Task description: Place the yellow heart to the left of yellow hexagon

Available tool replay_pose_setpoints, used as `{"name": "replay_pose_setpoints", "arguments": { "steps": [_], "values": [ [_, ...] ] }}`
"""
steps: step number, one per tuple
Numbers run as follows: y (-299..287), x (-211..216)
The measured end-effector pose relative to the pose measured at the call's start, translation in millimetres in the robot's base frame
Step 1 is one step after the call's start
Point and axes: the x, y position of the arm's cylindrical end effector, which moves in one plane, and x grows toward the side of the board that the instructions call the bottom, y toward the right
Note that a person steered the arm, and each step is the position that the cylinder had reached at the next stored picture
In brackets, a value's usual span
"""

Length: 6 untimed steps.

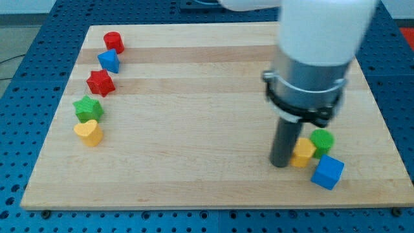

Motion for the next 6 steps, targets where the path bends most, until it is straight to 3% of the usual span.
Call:
{"name": "replay_pose_setpoints", "arguments": {
  "steps": [1,2,3,4,5,6],
  "values": [
    [-111.5,53.3],
    [-201.8,60.1],
    [-311.8,29.4],
    [-372.0,-11.0],
    [-362.1,-51.4],
    [-281.5,-51.3]
  ]
}}
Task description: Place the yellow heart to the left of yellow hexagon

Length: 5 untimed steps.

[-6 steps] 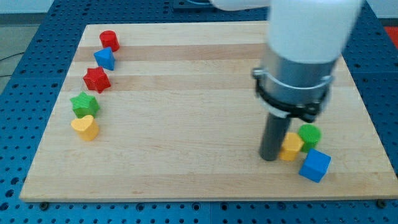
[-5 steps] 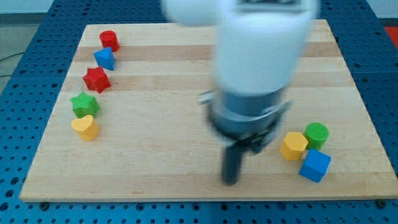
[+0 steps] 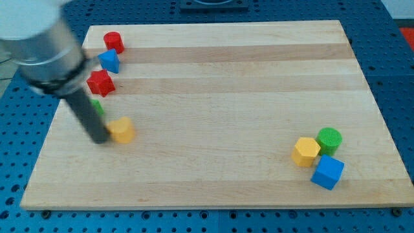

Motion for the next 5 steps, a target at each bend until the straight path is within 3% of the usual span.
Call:
{"name": "replay_pose_setpoints", "arguments": {
  "steps": [1,3,5],
  "values": [
    [70.5,-7.6],
    [75.3,-53.3],
    [185.6,-24.5]
  ]
}}
